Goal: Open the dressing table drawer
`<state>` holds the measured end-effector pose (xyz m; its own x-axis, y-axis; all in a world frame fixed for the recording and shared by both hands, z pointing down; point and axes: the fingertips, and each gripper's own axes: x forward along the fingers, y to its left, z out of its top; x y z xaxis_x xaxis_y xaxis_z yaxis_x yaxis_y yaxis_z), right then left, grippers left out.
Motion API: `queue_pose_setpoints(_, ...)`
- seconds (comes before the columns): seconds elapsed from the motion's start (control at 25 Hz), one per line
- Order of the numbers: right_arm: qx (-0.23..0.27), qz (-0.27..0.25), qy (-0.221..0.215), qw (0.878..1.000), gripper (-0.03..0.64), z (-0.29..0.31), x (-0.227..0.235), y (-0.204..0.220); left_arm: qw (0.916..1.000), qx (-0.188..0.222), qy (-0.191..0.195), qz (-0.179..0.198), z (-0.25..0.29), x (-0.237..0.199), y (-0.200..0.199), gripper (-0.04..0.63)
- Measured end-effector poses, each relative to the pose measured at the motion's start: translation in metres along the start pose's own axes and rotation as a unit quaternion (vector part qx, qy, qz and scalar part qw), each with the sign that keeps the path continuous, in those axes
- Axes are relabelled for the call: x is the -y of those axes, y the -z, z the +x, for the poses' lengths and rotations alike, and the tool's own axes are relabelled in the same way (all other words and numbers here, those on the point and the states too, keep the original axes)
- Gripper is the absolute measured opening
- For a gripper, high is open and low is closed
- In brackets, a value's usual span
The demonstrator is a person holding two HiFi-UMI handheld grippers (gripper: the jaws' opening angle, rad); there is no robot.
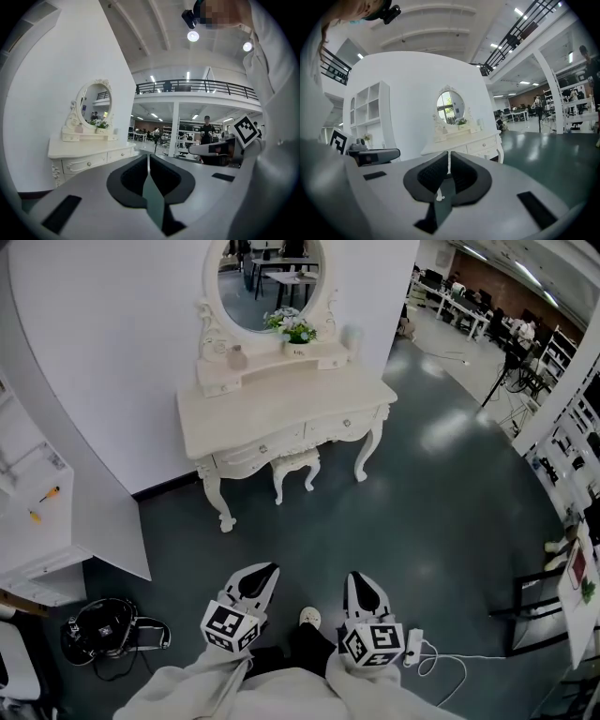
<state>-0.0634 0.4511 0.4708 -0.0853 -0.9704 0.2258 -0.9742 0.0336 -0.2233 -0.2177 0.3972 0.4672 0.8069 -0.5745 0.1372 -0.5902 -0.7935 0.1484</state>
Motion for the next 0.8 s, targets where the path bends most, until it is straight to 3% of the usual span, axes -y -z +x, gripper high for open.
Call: queue_pose_setpoints(0.8, -0.022, -0.006, -0.042, 0.999, 0.04, 0.083, 0.064, -0.02, 0.999, -0.002, -0.043, -0.011, 0.093, -0.026, -0.005, 0.029)
